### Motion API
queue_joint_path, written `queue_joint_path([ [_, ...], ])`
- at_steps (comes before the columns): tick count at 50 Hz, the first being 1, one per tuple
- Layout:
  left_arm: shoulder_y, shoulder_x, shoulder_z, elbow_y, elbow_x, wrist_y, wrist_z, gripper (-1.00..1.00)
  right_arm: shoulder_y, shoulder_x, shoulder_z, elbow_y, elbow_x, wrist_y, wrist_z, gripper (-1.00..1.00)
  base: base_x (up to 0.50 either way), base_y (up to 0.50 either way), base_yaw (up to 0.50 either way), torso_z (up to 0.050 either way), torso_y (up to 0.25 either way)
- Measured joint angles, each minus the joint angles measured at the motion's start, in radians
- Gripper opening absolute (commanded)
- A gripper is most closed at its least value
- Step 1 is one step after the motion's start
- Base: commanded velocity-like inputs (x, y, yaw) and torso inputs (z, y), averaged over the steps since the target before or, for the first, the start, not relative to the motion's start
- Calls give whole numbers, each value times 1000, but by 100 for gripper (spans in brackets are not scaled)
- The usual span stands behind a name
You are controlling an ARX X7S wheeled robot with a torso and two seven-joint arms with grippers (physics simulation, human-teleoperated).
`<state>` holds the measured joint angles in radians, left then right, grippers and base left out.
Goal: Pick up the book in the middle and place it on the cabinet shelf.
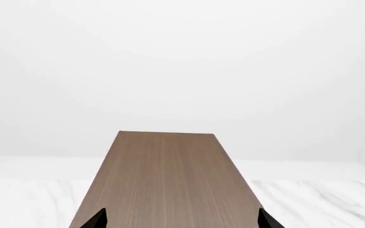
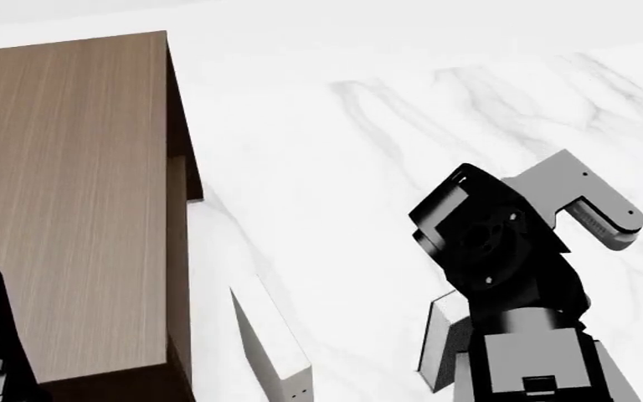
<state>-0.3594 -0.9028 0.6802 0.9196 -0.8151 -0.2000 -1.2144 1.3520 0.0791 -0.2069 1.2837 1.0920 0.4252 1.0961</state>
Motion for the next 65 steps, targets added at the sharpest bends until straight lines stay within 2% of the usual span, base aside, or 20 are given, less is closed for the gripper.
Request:
queue_joint_path([
  [3,0,0,0,0,0,0,0,100,-6,1,1,4,-3,-2,-9,100,0,0,0,0,0],
  [4,0,0,0,0,0,0,0,100,-8,1,2,5,-4,-3,-11,-100,0,0,0,0,0],
  [20,1,-3,-1,1,-1,3,-3,100,-22,-5,-26,1,-40,-2,-87,-100,0,0,0,0,0],
  [32,0,-4,-1,2,-1,5,-3,100,-71,29,-63,-222,-43,-3,-141,-100,0,0,0,0,0],
  [41,-1,-2,0,-3,0,5,-1,100,-15,47,-151,-334,-98,18,-211,-100,0,0,0,0,0],
  [53,-1,-5,-2,-4,0,9,3,100,18,14,-149,-493,-130,-185,-309,-100,0,0,0,0,1],
  [65,-1,-11,-5,0,1,15,2,100,9,-45,-68,-612,30,-371,-402,-100,0,0,0,0,2],
])
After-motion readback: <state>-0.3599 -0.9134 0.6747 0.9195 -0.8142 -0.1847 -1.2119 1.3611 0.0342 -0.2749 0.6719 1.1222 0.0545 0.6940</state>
